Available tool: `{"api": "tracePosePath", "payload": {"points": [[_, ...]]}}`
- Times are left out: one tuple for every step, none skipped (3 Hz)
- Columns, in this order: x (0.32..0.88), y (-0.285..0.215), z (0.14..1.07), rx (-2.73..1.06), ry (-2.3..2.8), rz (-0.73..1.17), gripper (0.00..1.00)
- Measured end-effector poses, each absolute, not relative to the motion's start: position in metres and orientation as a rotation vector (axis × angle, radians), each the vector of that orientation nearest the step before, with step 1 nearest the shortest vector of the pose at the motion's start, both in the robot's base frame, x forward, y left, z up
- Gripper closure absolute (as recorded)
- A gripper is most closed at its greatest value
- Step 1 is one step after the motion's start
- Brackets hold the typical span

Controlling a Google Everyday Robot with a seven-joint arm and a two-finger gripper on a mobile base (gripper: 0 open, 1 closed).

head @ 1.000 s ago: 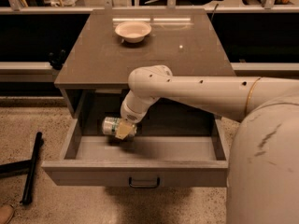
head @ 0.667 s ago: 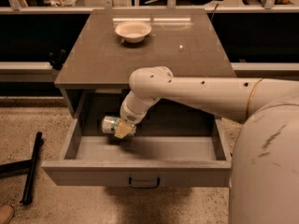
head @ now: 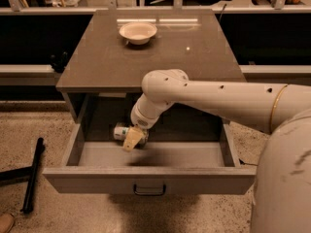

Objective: Place 7up can into top drawer

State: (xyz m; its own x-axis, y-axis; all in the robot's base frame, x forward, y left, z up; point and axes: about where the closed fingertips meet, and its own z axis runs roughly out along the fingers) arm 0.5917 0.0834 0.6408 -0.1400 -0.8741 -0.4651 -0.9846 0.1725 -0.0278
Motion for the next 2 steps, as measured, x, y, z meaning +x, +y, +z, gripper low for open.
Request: {"api": "tracePosePath", "payload": {"points": [[0.581, 0.045, 0.656, -1.689, 2.16, 0.341, 0.0], [0.563, -0.002, 0.678, -1.599, 2.232, 0.319, 0.0]]}}
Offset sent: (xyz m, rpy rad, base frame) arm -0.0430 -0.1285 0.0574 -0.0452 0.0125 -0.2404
